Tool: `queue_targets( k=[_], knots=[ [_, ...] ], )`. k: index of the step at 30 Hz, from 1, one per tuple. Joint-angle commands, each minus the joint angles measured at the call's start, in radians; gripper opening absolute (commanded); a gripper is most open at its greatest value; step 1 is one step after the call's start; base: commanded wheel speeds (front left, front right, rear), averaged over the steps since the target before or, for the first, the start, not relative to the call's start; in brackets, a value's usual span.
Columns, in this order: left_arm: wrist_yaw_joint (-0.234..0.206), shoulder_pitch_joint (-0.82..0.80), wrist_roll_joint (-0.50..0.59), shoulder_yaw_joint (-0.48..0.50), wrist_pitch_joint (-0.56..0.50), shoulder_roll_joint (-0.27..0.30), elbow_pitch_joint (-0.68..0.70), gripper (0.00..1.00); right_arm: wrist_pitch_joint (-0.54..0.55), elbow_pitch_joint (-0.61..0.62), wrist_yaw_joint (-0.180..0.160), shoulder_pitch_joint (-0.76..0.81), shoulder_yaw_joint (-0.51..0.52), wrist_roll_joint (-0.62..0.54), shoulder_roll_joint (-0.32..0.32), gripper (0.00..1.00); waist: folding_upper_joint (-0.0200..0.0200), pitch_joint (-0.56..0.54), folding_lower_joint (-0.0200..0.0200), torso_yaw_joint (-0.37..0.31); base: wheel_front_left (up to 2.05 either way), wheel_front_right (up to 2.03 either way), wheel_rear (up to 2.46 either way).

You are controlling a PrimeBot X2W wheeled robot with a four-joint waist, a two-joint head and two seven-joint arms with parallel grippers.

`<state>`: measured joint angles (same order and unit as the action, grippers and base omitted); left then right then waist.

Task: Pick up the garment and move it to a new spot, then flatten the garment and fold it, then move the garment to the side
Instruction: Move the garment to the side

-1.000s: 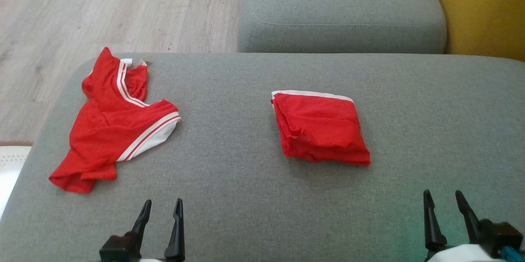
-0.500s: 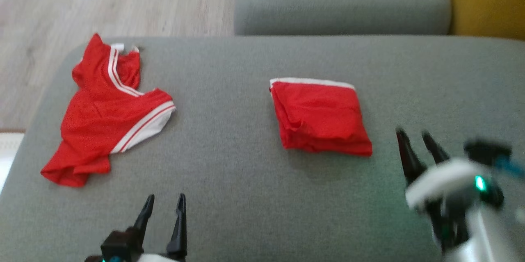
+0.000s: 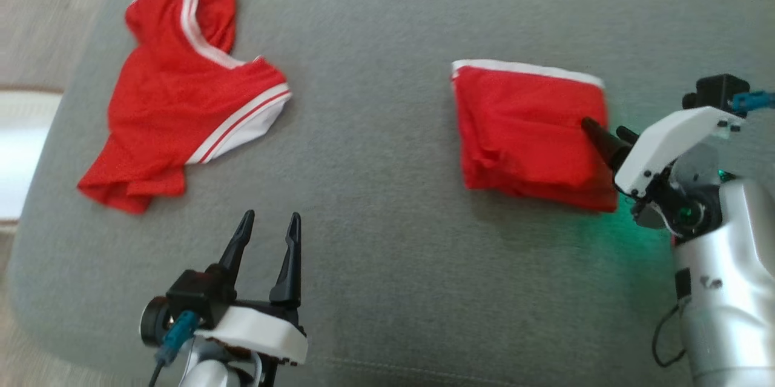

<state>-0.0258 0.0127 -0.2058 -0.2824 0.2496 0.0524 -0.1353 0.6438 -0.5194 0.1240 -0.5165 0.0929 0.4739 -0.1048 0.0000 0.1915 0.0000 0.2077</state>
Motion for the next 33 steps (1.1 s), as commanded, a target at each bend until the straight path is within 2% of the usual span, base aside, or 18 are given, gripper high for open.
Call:
queue_targets(
  k=[1, 5, 7, 10, 15, 22, 26, 29, 33],
  knots=[
    [-0.007, -0.040, -0.009, 0.024, 0.012, -0.002, 0.025, 1.00, 0.016, -0.007, 0.007, -0.051, -0.005, -0.010, 0.001, 1.00, 0.0000, 0.035, 0.0000, 0.038, 0.00, 0.00, 0.00],
    [-0.015, -0.044, -0.015, 0.025, 0.012, -0.002, 0.025, 1.00, 0.024, -0.059, 0.007, -0.066, -0.001, -0.030, -0.002, 1.00, 0.0000, 0.040, 0.0000, 0.042, 0.00, 0.00, 0.00],
    [-0.021, -0.042, -0.017, 0.031, 0.012, -0.002, 0.028, 1.00, 0.018, -0.070, 0.007, -0.076, 0.007, -0.010, 0.006, 0.00, 0.0000, 0.041, 0.0000, 0.032, 0.00, 0.00, 0.00],
    [-0.027, -0.037, -0.017, 0.044, 0.012, -0.002, 0.035, 1.00, 0.002, -0.067, 0.007, -0.098, 0.018, 0.014, 0.012, 0.00, 0.0000, 0.049, 0.0000, -0.008, 0.00, 0.00, 0.00],
    [-0.021, -0.040, 0.002, 0.066, 0.012, -0.002, 0.053, 1.00, -0.003, -0.043, 0.007, -0.135, 0.009, 0.020, -0.004, 0.00, 0.0000, 0.080, 0.0000, -0.118, 0.00, 0.00, 0.00],
    [0.012, -0.078, 0.046, 0.087, 0.012, 0.010, 0.072, 1.00, -0.013, -0.013, 0.007, -0.164, 0.017, -0.012, -0.081, 0.00, 0.0000, 0.140, 0.0000, -0.253, 0.00, 0.00, 0.00],
    [0.030, -0.109, 0.070, 0.081, 0.012, 0.022, 0.075, 1.00, -0.034, -0.016, 0.007, -0.192, 0.048, -0.072, -0.129, 0.00, 0.0000, 0.180, 0.0000, -0.278, 0.00, 0.00, 0.00],
    [0.038, -0.126, 0.079, 0.078, 0.012, 0.025, 0.082, 1.00, -0.046, -0.028, 0.007, -0.220, 0.081, -0.133, -0.176, 0.00, 0.0000, 0.208, 0.0000, -0.271, 0.00, 0.00, 0.00],
    [0.037, -0.126, 0.092, 0.083, 0.012, 0.042, 0.086, 1.00, -0.069, -0.050, 0.007, -0.277, 0.101, -0.269, -0.247, 0.00, 0.0000, 0.253, 0.0000, -0.250, 0.00, 0.00, 0.00]
  ],
)
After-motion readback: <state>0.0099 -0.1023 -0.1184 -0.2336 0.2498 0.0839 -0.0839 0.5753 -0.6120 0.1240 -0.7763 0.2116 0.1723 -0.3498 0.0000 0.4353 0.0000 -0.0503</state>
